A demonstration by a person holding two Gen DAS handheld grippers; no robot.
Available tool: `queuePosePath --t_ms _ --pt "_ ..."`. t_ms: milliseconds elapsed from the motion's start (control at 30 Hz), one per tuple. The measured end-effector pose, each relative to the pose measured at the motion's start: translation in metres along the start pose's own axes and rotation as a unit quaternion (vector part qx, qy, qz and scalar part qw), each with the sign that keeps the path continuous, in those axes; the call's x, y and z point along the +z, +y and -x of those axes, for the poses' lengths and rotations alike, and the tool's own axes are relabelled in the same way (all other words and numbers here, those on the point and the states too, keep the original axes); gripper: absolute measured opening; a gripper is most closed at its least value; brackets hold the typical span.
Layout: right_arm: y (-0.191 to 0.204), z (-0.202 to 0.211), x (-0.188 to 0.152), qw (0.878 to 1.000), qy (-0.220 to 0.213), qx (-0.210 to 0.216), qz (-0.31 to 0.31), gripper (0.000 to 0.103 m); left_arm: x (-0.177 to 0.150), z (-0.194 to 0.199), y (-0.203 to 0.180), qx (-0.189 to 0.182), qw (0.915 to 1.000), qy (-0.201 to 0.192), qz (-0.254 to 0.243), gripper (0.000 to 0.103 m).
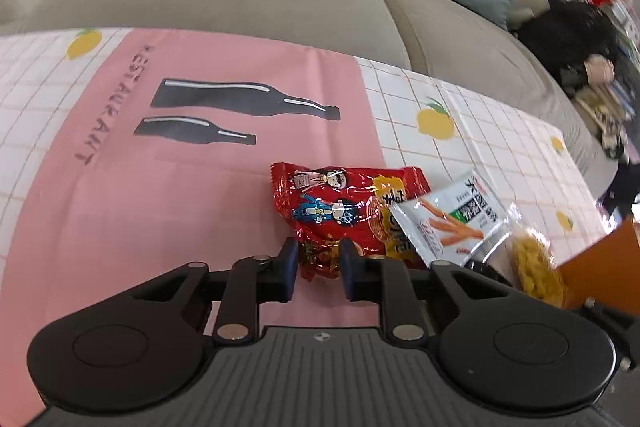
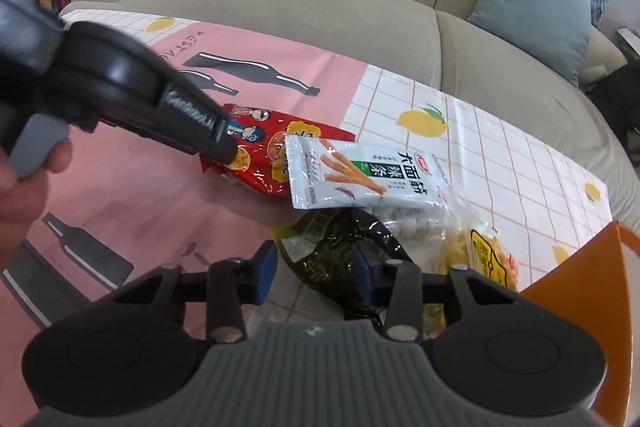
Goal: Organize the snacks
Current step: 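Move both grippers toward the red chili packet on the cloth, then grasp the red chili packet with the left gripper while the right gripper grasps the black seaweed packet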
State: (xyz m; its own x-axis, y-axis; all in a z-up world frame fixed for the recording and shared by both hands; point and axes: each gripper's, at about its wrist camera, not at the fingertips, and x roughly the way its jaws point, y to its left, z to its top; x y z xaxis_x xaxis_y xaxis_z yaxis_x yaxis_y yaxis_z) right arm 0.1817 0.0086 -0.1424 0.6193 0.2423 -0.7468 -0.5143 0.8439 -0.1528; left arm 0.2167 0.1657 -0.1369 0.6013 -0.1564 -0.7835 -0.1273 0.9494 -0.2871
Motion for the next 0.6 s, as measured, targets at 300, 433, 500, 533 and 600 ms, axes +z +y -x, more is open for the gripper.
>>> queuePosePath --t_ms 300,433,500,533,600 --pt "0.005 0.017 -0.010 1.000 -0.016 0.013 0.001 0.014 -0.011 0.015 -0.007 -0.005 0.9998 0.008 0.015 0.000" --pt "0.007 0.024 -0.017 1.000 -0.008 0.020 -0.001 0.000 -0.020 0.023 -0.011 -0.011 0.9998 0.008 0.015 0.000" --pt "0.007 0.029 -0.020 1.000 -0.009 0.020 0.000 0.000 -0.021 0.025 -0.012 -0.005 0.9999 0.009 0.000 0.000" --pt "0.006 0.032 -0.021 1.000 -0.011 0.020 0.000 0.000 -0.022 0.027 -0.012 -0.005 1.0000 0.007 -0.003 0.001" --pt "0.005 0.036 -0.022 1.000 -0.015 0.021 0.003 0.000 -0.021 0.031 -0.010 -0.005 0.9999 0.000 -0.009 0.009"
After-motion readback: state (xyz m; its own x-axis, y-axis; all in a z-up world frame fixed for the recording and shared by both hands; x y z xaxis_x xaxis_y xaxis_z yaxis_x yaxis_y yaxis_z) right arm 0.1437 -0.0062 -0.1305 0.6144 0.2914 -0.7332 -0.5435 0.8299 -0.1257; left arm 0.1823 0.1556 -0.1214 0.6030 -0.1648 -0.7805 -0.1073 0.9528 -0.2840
